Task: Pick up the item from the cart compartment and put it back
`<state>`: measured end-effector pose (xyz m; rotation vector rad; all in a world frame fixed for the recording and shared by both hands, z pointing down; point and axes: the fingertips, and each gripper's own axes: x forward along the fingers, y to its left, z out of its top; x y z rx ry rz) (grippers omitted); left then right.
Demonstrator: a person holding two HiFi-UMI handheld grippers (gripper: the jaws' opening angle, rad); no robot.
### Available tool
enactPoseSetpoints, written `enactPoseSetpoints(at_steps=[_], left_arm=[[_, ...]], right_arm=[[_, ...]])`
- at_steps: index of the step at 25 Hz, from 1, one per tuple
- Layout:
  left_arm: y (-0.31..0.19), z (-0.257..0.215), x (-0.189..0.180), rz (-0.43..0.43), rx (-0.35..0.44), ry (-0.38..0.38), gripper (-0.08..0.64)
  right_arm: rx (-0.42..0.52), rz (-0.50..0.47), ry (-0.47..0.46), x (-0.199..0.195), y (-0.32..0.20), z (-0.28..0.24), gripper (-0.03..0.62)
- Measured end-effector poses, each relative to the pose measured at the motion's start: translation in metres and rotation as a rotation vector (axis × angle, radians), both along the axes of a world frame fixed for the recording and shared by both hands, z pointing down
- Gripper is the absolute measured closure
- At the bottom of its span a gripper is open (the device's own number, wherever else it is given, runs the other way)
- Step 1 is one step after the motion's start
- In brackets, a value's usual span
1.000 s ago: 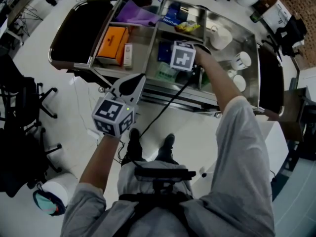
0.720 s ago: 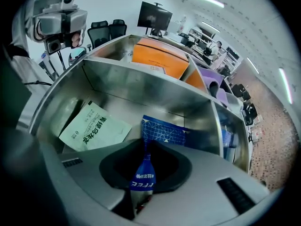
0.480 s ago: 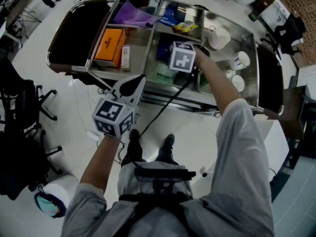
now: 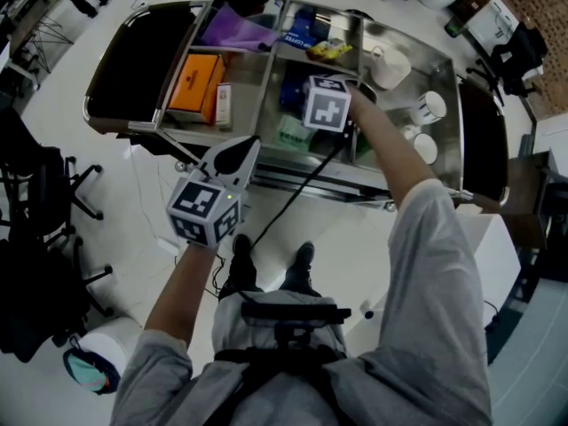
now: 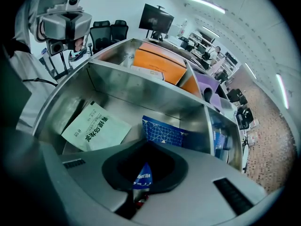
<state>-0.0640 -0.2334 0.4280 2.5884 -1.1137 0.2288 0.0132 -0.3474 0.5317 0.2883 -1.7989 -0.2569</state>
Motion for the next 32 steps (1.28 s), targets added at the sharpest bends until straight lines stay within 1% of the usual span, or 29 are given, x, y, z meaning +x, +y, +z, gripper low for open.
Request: enactPoseSetpoints(at_steps=[2,12,19,23,28,30,32], left_arm=[[0.000,0.000,0.000,0.000,0.000,0.003,0.554],[0.000,-0.003,0.007,0.013,0.012,0.009,0.554],[0.001,-0.008,0.009,0.021,0.025,-0.011,0.554],[0.002,-0.009,0.011,0.026,0.030,-0.019,0.554],[0.006,-0.011,0.012,0.031,0.038,-0.030,0.554],[0.008,-0.011,0.012,0.031,0.040,-0.031,0.554],[0.010,-0.011,0.012,0.030,0.044,-0.033,0.554]], right_arm=[[-0.006,-0.015,-0.009,-0.003,0.002,0.000,0.580],[0.045,-0.014,0.009,-0.001,0.004,-0.034,0.580],[0.071,-0.009,-0.008,0.002,0.014,-0.061,0.580],[0.066,-0.001,-0.063,0.002,0.023,-0.072,0.580],[0.097,0.040,-0.141,0.006,0.035,-0.094,0.580],[0.124,0.073,-0.165,0.013,0.037,-0.100,0.580],[0.143,0.115,-0.213,0.019,0.041,-0.108,0.580]])
